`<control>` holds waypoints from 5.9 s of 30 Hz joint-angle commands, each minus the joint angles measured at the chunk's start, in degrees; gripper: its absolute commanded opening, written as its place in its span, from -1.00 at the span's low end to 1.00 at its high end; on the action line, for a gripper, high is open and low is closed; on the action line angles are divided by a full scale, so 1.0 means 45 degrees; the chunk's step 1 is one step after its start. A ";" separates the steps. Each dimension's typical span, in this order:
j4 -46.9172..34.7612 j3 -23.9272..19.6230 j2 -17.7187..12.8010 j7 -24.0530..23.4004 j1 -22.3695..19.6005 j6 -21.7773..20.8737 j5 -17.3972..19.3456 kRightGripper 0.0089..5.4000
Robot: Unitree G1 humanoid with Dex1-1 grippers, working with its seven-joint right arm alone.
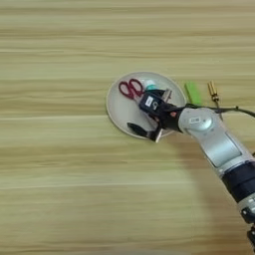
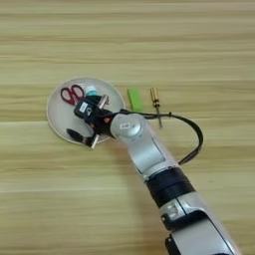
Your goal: Move the objects on the table
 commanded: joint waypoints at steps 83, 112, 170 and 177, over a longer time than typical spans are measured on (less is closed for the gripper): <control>-0.3273 -0.7079 0.0253 0.2011 0.0018 0.0877 1.1300 0.99; 0.5688 -0.7193 0.0111 -0.4423 -0.3491 -0.2797 0.4560 0.99; 1.1148 -0.7174 -0.0806 -0.7074 -0.5182 -0.3449 0.2908 0.99; 1.1451 -0.6947 -0.0713 -0.7106 -0.5116 -0.3320 0.2701 0.99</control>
